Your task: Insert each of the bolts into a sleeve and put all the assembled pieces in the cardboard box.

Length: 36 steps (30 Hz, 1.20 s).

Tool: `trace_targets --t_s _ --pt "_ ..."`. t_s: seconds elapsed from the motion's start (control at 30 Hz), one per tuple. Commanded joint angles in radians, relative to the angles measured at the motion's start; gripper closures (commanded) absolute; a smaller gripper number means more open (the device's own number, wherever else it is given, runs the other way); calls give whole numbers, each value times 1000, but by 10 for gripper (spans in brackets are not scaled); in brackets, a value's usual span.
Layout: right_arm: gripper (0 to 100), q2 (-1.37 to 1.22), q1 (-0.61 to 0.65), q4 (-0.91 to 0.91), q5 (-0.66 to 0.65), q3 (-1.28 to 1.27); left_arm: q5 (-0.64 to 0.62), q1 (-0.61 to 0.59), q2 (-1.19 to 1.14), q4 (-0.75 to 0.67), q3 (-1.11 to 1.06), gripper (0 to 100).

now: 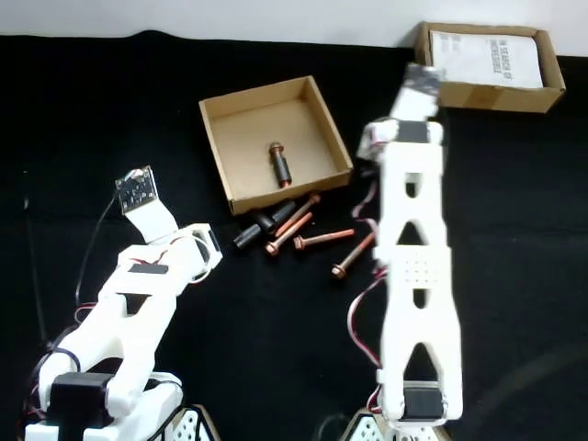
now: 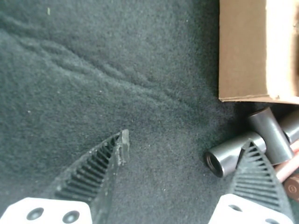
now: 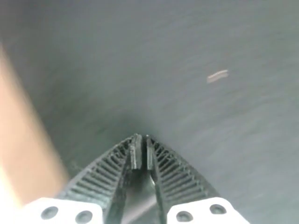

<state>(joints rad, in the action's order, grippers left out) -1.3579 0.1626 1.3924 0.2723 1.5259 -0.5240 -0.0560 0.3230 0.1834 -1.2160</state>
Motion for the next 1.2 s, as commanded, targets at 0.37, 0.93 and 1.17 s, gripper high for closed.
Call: trace_targets --t_s 0.37,0.93,1.17 --pt "989 97 44 372 -12 240 -9 -10 -1 -14 35 643" --pt "894 467 130 375 25 110 -9 -10 -1 -14 35 643" --pt "894 710 130 372 110 -387 -9 -8 -1 -14 35 643"
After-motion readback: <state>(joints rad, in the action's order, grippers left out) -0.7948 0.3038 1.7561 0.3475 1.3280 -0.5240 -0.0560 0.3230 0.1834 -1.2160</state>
